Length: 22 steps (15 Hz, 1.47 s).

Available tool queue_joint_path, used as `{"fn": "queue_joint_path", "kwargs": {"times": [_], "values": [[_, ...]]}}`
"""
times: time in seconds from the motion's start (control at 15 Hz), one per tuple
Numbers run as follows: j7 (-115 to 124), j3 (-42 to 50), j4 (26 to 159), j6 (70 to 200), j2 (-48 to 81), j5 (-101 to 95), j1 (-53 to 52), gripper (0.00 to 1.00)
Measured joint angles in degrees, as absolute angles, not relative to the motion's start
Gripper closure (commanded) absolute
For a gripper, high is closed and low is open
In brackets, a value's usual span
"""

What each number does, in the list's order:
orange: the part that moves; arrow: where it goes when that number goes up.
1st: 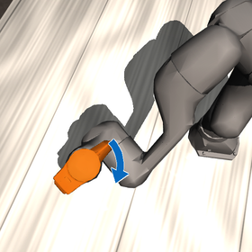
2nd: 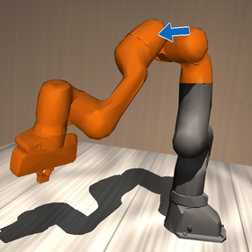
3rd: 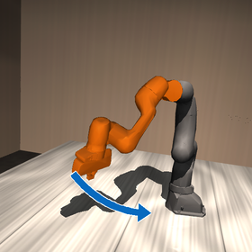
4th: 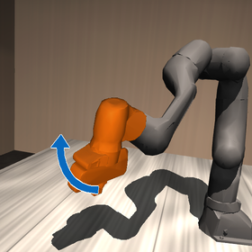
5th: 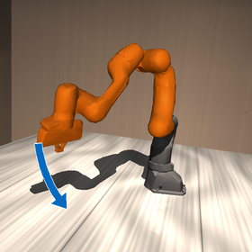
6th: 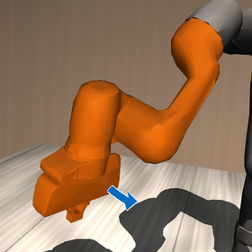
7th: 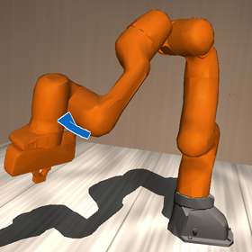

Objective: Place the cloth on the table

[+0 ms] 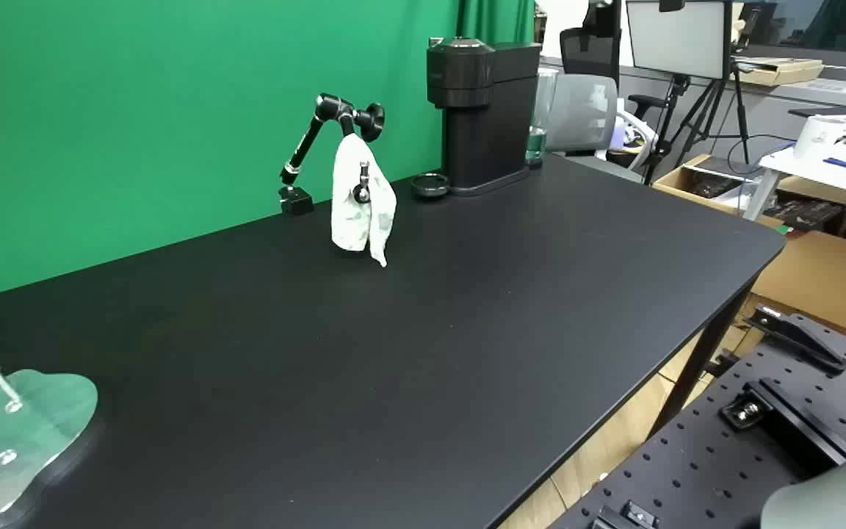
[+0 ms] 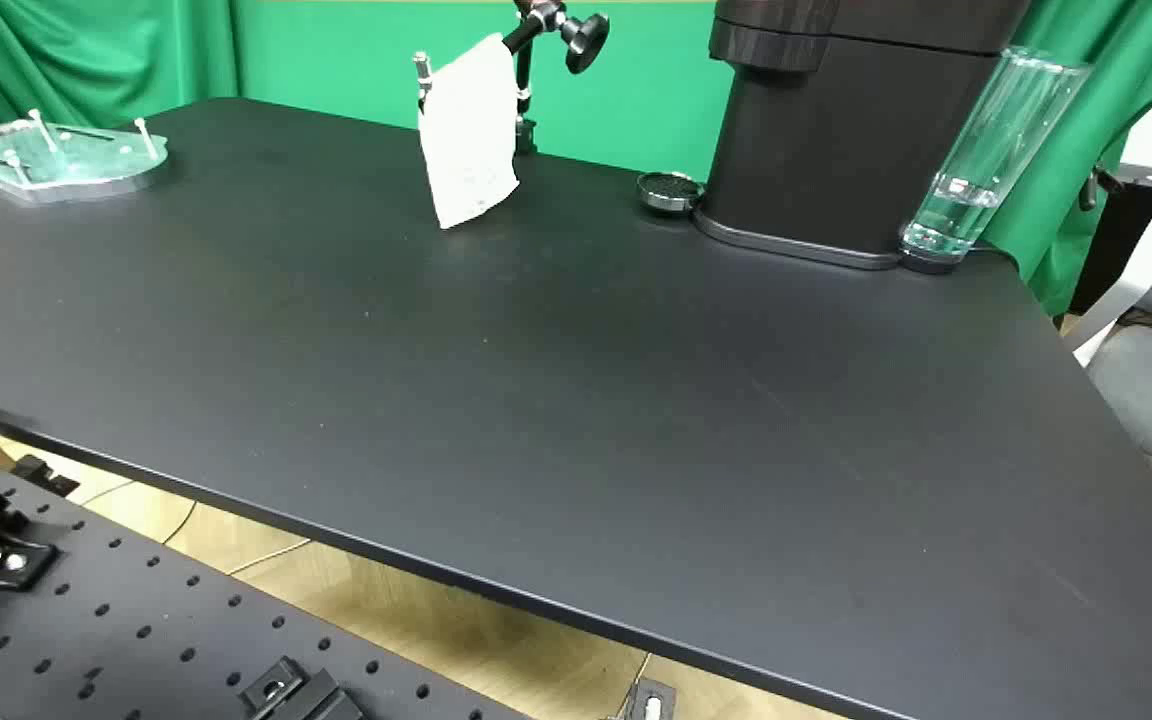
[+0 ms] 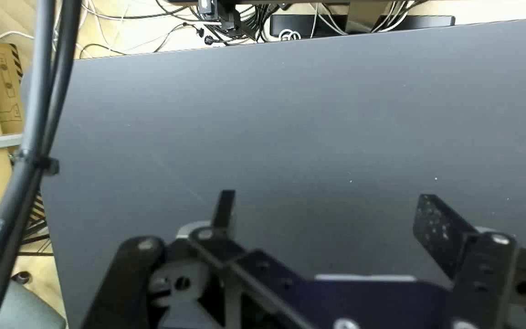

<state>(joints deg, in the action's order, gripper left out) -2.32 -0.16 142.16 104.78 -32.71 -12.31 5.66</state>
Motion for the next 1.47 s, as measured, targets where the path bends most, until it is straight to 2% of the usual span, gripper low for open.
{"fn": "queue_joint_path", "kwargs": {"times": [1.0,1.47], "values": [[-2.36,-0.06,142.12,105.61,-32.32,-12.46,5.45,0.00],[-17.24,1.73,140.88,123.15,-21.06,-13.65,2.25,0.00]]}}
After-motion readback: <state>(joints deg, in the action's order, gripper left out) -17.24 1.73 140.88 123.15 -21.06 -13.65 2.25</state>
